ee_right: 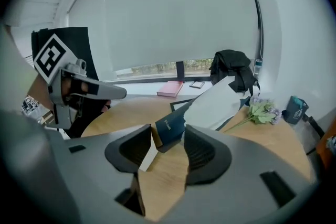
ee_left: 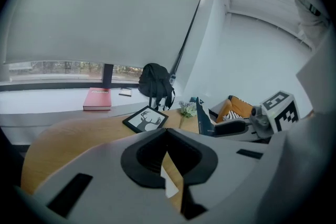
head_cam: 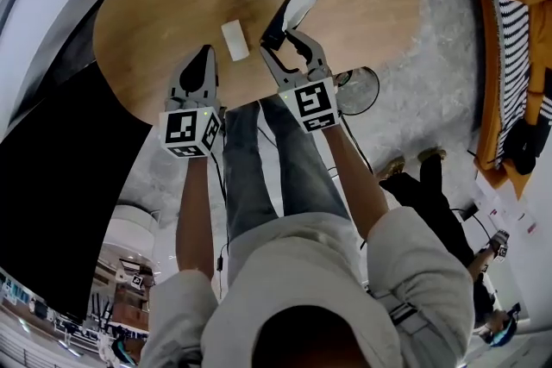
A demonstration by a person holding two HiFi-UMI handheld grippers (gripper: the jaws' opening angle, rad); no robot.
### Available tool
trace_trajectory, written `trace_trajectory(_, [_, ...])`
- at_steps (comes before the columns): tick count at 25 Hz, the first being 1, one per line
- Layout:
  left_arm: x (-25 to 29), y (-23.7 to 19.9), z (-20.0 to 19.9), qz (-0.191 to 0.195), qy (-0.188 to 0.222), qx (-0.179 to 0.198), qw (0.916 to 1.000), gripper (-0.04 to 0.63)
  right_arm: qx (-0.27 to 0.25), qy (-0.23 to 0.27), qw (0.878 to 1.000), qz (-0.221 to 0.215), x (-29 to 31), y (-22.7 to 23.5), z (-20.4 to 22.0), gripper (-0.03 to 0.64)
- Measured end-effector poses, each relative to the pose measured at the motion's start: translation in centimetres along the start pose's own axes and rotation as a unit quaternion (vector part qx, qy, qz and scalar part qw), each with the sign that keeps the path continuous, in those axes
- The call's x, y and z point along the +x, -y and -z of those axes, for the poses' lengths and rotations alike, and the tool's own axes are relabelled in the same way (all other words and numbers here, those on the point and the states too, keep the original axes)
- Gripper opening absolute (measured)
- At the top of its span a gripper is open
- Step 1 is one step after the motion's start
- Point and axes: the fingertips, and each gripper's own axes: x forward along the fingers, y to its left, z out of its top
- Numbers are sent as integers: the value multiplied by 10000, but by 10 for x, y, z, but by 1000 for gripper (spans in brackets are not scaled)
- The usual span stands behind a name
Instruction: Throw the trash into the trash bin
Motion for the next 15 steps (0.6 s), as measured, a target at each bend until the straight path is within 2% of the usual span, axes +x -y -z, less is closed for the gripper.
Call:
trace_trajectory(8, [20,45,5,428,-132,254,9987,17,248,346,9979,482,-47,21,0,210])
trace_trajectory(15, [52,109,10,1198,-340,677,9899,17,776,270,9878,1326,-95,69,48,210])
